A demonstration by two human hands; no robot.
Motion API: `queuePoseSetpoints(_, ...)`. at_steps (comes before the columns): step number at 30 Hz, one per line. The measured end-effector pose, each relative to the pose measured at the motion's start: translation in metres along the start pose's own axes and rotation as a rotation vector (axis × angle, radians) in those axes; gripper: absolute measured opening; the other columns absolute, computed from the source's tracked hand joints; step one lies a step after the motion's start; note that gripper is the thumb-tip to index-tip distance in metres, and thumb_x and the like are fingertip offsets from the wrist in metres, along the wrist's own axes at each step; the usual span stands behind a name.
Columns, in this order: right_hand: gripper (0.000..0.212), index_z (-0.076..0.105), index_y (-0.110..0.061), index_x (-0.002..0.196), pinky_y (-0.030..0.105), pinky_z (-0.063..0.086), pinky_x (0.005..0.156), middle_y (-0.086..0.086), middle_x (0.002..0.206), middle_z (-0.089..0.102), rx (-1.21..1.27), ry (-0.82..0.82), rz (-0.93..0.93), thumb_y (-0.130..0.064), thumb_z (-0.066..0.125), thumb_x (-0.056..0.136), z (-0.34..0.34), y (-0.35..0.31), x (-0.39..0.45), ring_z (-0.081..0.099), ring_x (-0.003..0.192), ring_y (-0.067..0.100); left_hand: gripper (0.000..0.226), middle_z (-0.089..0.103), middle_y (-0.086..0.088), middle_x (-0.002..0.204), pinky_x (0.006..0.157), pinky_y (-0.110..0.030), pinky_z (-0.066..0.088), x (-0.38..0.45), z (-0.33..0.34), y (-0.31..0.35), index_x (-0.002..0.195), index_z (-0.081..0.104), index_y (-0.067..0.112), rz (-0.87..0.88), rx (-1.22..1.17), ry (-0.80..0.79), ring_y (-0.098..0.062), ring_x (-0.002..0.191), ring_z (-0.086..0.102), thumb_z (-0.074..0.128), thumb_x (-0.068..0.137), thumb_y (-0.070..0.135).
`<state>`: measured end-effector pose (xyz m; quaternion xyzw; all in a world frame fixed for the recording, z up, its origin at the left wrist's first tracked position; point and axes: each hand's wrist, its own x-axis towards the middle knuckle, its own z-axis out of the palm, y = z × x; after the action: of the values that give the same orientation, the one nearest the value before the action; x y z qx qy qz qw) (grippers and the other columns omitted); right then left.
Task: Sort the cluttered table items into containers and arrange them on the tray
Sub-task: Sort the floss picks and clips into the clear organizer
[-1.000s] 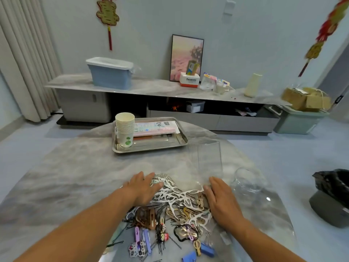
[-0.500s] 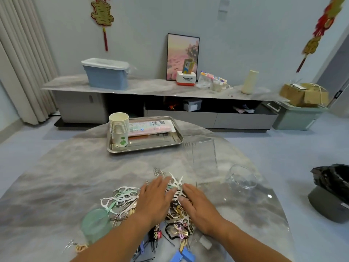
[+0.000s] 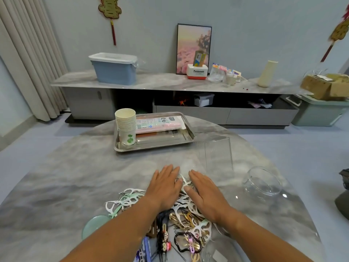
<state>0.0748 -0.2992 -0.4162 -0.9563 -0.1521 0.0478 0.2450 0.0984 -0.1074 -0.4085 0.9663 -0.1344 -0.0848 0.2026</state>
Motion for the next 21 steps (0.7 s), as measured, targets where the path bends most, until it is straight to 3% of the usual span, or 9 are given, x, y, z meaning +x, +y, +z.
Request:
queuePoseSetpoints(3, 0.077, 0.013, -0.032, 0.161, 0.024, -0.006, 0.124, -0.019, 0.165, 0.008, -0.046, -0.024, -0.070, -0.070, 0.006, 0.095, 0.000, 0.000, 0.009, 0.001, 0.153, -0.002, 0.057, -0.007, 0.007, 0.169, 0.125, -0.034, -0.011, -0.002, 0.009, 0.004, 0.163, 0.003, 0.026, 0.062, 0.059, -0.008, -0.007, 0.153, -0.013, 0.013, 0.108, 0.042)
queuePoseSetpoints(6, 0.057, 0.015, -0.028, 0.162, 0.023, -0.006, 0.124, -0.012, 0.168, 0.013, -0.090, -0.085, -0.136, -0.040, 0.025, 0.107, -0.004, 0.005, 0.006, 0.002, 0.152, -0.004, 0.058, -0.005, 0.006, 0.170, 0.125, -0.031, -0.008, -0.013, 0.012, 0.007, 0.162, 0.003, 0.022, 0.092, 0.038, -0.028, -0.004, 0.153, -0.010, 0.014, 0.108, 0.039)
queuePoseSetpoints(9, 0.056, 0.019, -0.024, 0.161, 0.020, -0.005, 0.123, -0.009, 0.168, 0.017, -0.078, -0.120, -0.194, -0.021, 0.035, 0.108, -0.006, 0.006, -0.004, 0.005, 0.151, -0.004, 0.059, -0.002, 0.005, 0.170, 0.125, -0.029, -0.005, -0.030, 0.013, 0.010, 0.162, 0.005, 0.020, 0.082, -0.009, -0.042, -0.005, 0.154, -0.006, 0.016, 0.107, 0.038)
queuePoseSetpoints(21, 0.057, 0.017, -0.025, 0.162, 0.009, -0.007, 0.117, -0.009, 0.168, 0.013, -0.076, -0.215, -0.263, -0.018, 0.035, 0.108, 0.002, -0.032, -0.071, 0.003, 0.148, -0.008, 0.059, 0.004, 0.002, 0.170, 0.126, -0.028, 0.000, -0.121, 0.018, 0.026, 0.163, 0.009, 0.018, 0.008, -0.033, -0.035, -0.008, 0.155, 0.001, 0.017, 0.108, 0.037)
